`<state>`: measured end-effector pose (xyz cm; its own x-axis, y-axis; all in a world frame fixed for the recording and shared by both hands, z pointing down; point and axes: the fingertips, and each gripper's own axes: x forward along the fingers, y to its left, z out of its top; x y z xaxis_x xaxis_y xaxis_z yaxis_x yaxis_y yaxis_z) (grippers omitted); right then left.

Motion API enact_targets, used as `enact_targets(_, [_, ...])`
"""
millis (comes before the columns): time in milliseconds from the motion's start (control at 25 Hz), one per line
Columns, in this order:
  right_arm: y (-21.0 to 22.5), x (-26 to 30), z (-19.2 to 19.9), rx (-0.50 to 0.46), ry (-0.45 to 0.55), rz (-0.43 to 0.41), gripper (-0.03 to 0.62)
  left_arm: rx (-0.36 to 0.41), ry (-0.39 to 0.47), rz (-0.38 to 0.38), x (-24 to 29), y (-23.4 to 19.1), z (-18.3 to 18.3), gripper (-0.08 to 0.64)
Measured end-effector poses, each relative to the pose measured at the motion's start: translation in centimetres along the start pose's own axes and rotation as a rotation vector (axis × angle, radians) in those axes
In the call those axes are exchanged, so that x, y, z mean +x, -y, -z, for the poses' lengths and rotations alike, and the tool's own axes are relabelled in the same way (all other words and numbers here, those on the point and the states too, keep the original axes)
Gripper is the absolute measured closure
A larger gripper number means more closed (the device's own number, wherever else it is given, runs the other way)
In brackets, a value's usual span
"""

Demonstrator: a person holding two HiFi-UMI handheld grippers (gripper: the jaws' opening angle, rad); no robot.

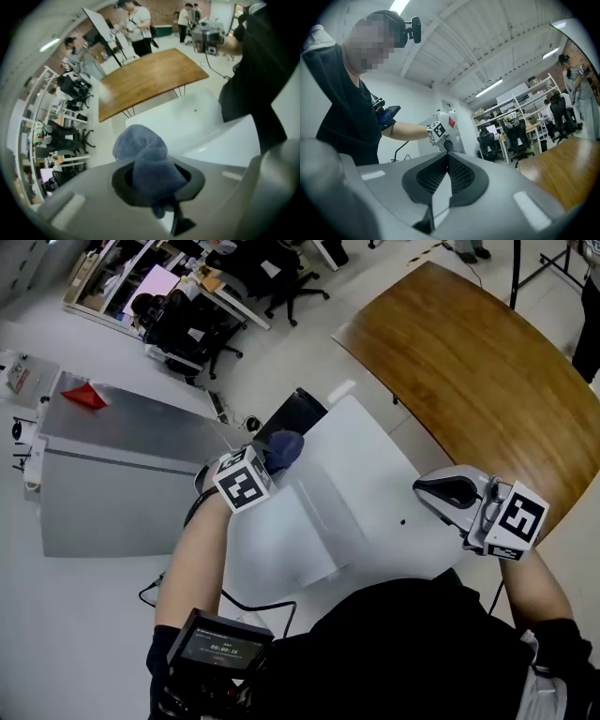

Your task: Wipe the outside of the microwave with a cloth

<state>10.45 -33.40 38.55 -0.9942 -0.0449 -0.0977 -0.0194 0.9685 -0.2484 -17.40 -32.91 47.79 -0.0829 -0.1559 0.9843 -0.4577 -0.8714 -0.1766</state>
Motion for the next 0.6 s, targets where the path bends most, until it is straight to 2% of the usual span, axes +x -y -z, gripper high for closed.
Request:
enact_targets(120, [1.5, -2.3, 0.8, 0.042, 0.019, 0.045, 0.588, 0.073, -0.186, 0.132, 2.6, -0.1, -0.4, 0.504])
enact_targets(240, [3.3, -4.4, 1.4, 0.042, 0.019, 0.082, 0.588, 0.061, -0.352, 0.295, 5.8, 0.8, -0.3, 0.505])
enact_targets(320, [4.1, -5.8, 2.1, 0.048, 0.01, 0.115, 0.588, 0.069, -0.453, 0.375, 9.0, 1.6, 0.4, 0.506])
enact_targets(520, [5.5, -9.3, 4.8, 0.104, -0.03, 0.217, 0.588, 0.175, -0.694, 0.463, 16.4, 3.4, 1.5, 0.508])
enact_targets(600, [5.9, -10.5, 5.9, 0.126, -0.05, 0.25, 0.588, 0.194, -0.752, 0.484, 18.6, 4.1, 1.6, 0.508])
